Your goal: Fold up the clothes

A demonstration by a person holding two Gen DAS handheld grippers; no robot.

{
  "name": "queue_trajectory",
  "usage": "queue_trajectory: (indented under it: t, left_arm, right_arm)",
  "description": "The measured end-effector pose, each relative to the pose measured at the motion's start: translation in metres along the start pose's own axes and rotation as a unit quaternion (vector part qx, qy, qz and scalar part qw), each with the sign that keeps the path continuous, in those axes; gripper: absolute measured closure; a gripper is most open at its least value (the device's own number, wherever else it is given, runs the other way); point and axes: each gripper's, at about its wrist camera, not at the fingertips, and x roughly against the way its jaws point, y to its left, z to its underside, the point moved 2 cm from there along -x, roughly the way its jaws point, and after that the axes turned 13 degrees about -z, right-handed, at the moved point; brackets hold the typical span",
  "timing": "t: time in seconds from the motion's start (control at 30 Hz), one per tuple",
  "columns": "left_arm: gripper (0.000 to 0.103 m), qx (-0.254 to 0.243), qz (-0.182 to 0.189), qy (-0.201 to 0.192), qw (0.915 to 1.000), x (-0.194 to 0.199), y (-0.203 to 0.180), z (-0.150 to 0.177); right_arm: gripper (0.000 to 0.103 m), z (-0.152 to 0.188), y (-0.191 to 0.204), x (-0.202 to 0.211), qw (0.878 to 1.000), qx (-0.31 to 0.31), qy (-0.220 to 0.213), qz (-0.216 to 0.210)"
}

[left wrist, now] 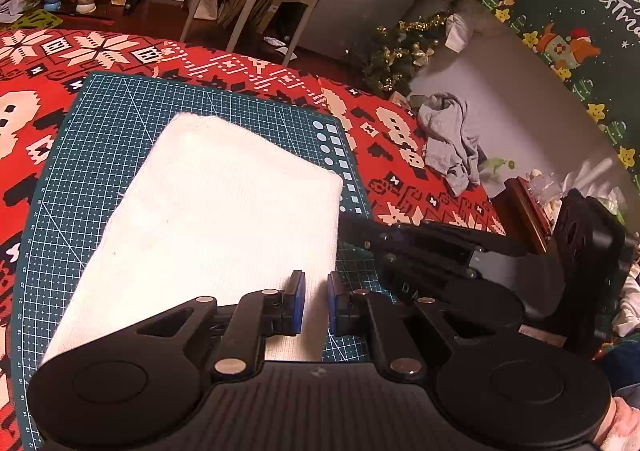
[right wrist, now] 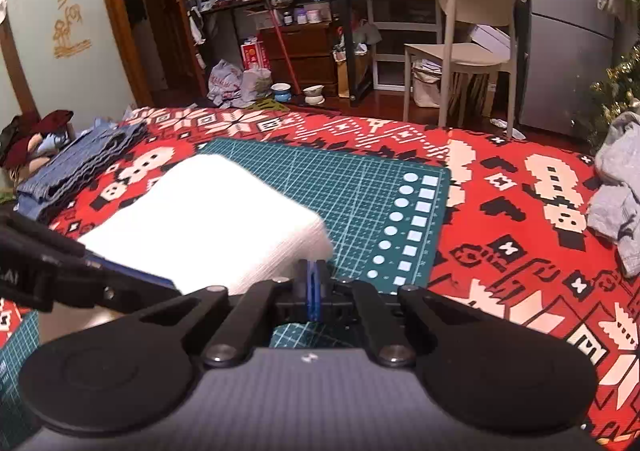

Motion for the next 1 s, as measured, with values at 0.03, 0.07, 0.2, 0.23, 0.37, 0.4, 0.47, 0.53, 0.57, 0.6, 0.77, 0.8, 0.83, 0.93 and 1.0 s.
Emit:
queue_trajectory:
  t: [0.03, 0.07, 0.2, 0.23, 0.37, 0.4, 0.47, 0.53, 0.57, 0.6, 0.77, 0.8, 0.83, 0.93, 1.0]
  left_arm:
    - [0.093, 0.001, -0.001, 0.0, 1.0, 0.001, 0.0, 0.001]
    - [0.093, 0.003, -0.002, 0.0, 1.0, 0.002, 0.001, 0.002]
    - [0.093, 0.015, -0.006, -0.001, 0.9999, 0.007, 0.006, 0.01]
    - [0.093, 0.019, -0.007, -0.001, 0.9998, 0.01, 0.007, 0.013]
    - [0.093, 0.032, -0.009, -0.002, 0.9995, 0.021, 0.012, 0.025]
    - [0.093, 0.032, -0.01, -0.002, 0.9994, 0.023, 0.014, 0.028]
    - [0.093, 0.032, -0.012, -0.001, 0.9994, 0.029, 0.016, 0.035]
    - [0.093, 0.029, -0.015, 0.003, 0.9995, 0.033, 0.019, 0.042]
    - [0.093, 0.028, -0.016, 0.006, 0.9995, 0.035, 0.021, 0.045]
    - [0.093, 0.027, -0.016, 0.008, 0.9995, 0.037, 0.023, 0.049]
    - [0.093, 0.025, -0.014, 0.011, 0.9995, 0.046, 0.031, 0.063]
    - [0.093, 0.025, -0.014, 0.012, 0.9995, 0.048, 0.033, 0.064]
    - [0.093, 0.024, -0.014, 0.013, 0.9995, 0.049, 0.036, 0.066]
    - [0.093, 0.022, -0.015, 0.015, 0.9995, 0.056, 0.043, 0.069]
    - [0.093, 0.026, -0.016, 0.007, 0.9995, 0.064, 0.05, 0.069]
  right_arm:
    - [0.101, 0.0, -0.001, -0.001, 1.0, -0.001, -0.001, 0.001]
    - [0.101, 0.001, 0.003, 0.0, 1.0, 0.003, 0.004, -0.003]
    - [0.101, 0.007, 0.023, 0.005, 0.999, 0.021, 0.026, -0.022]
    - [0.101, 0.009, 0.028, 0.006, 0.999, 0.026, 0.032, -0.026]
    - [0.101, 0.015, 0.049, 0.011, 0.996, 0.045, 0.055, -0.045]
    - [0.101, 0.016, 0.054, 0.012, 0.996, 0.049, 0.061, -0.05]
    - [0.101, 0.019, 0.064, 0.014, 0.994, 0.058, 0.072, -0.059]
    - [0.101, 0.022, 0.075, 0.017, 0.992, 0.068, 0.083, -0.068]
    - [0.101, 0.024, 0.08, 0.018, 0.991, 0.072, 0.089, -0.073]
    - [0.101, 0.026, 0.085, 0.019, 0.99, 0.077, 0.095, -0.077]
    - [0.101, 0.033, 0.106, 0.025, 0.984, 0.091, 0.114, -0.098]
    - [0.101, 0.035, 0.11, 0.026, 0.983, 0.095, 0.118, -0.101]
    - [0.101, 0.036, 0.114, 0.028, 0.982, 0.096, 0.121, -0.107]
    - [0.101, 0.042, 0.128, 0.035, 0.977, 0.108, 0.134, -0.123]
    - [0.101, 0.044, 0.134, 0.04, 0.977, 0.112, 0.134, -0.123]
